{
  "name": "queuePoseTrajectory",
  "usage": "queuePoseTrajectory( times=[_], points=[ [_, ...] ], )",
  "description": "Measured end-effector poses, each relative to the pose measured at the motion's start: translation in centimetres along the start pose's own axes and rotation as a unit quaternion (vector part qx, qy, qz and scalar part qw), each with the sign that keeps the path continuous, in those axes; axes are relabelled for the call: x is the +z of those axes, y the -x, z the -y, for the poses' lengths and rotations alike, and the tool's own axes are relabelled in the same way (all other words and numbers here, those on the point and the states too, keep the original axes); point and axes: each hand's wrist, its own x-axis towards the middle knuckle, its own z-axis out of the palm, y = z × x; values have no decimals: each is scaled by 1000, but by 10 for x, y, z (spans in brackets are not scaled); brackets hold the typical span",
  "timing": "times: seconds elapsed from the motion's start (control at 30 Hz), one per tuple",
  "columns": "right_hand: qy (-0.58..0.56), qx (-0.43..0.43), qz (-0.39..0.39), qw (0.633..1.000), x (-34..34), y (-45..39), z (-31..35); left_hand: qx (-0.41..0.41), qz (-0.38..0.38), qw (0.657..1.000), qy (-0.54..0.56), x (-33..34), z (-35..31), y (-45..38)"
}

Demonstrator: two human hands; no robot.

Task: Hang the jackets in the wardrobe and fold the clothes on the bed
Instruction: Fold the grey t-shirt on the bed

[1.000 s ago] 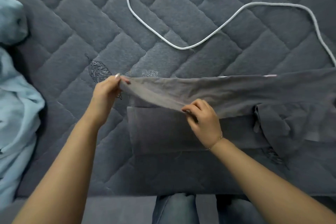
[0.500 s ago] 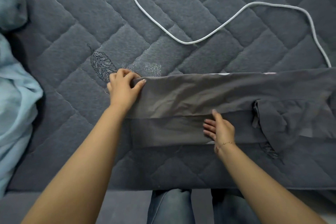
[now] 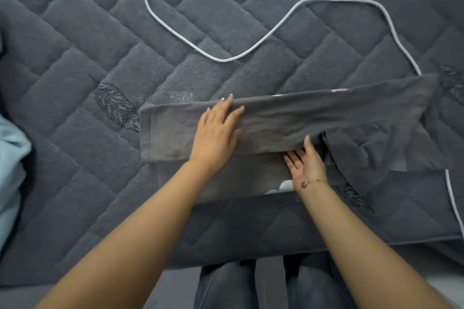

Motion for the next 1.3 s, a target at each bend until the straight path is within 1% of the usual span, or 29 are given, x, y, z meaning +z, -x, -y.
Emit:
queuePoseTrajectory(
  times=[0.03,0.07,0.13,0.2,0.3,0.33,0.4,0.47,0.53,0.6,0.63,0.67,0.73,0.8,0.83,0.9,0.97,1.0,1.03,1.1,1.13,1.23,1.3],
  points=[
    [-12,0,-12,1000,1,-4,3,30,50,998,-14,13,-11,-1],
    [-13,2,-27,1000,0,-7,5,32,94,994,-37,25,-16,-2],
    [18,5,-55,998,-6,-8,4,10,135,987,-84,43,-16,-4],
    [72,0,-59,996,-20,-3,1,-2,142,985,-101,48,-15,-5],
    [130,13,-35,991,-50,8,1,-31,158,984,-81,41,-27,-6],
    [131,19,-45,990,-63,10,4,-47,157,985,-60,38,-36,-7],
    [122,12,-101,987,-92,9,15,-52,130,990,5,31,-65,-8],
    [129,-7,-148,981,-120,1,34,5,92,995,50,31,-103,-13],
    [139,-3,-157,978,-138,-12,54,70,90,992,61,41,-141,-21],
    [144,26,-147,978,-146,-26,69,113,113,987,18,58,-172,-31],
    [151,37,-146,977,-148,-33,73,120,124,985,-12,66,-184,-36],
    [165,41,-148,974,-149,-38,76,119,132,983,-38,74,-192,-40],
    [227,29,-145,963,-156,-49,78,100,135,984,-55,86,-201,-48],
    [282,10,-113,953,-162,-51,77,93,130,986,-51,86,-199,-52],
    [281,8,-94,955,-169,-51,79,97,123,986,-51,86,-199,-53],
    [207,14,-59,976,-181,-45,88,107,97,988,-49,82,-199,-49],
    [116,-1,-21,993,-192,-35,106,111,86,990,-30,78,-202,-44],
    [72,-13,10,997,-194,-31,119,102,97,990,4,75,-203,-42],
    [33,-22,42,998,-195,-27,132,73,112,989,58,71,-206,-41],
    [-14,-36,95,995,-188,-25,160,-26,139,974,177,63,-211,-44],
    [-17,-42,118,992,-180,-26,173,-78,140,963,216,59,-213,-47],
    [1,-48,161,986,-142,-43,209,-201,104,935,274,52,-216,-66],
    [-9,-10,169,985,-116,-61,223,-268,107,897,336,53,-214,-80]
  ],
)
